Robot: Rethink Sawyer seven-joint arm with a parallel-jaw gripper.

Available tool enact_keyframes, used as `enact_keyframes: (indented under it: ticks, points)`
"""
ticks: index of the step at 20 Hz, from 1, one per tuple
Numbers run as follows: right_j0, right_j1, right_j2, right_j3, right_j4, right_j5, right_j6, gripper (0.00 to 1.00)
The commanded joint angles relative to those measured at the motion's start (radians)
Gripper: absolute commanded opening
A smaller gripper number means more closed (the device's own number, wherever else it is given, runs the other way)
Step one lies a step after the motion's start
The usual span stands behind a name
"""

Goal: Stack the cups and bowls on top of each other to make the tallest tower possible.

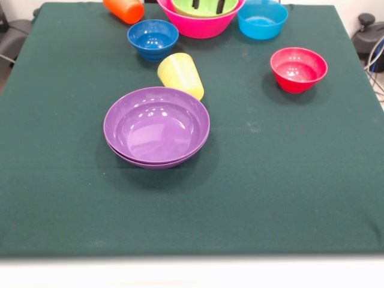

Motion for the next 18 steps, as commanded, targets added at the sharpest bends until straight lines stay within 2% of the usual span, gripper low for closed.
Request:
enact_keyframes:
  ticks: [1,5,11,18]
  points:
    - [0.041,0.103,0.113,-0.119,0.056,-0.039,0.195,1.0]
    - [0.049,0.062,0.105,-0.124,0.06,0.036,0.196,1.0]
    - [0.058,-0.008,0.087,-0.152,0.08,0.236,0.167,1.0]
    - [0.049,-0.023,0.086,-0.172,0.09,0.291,0.174,1.0]
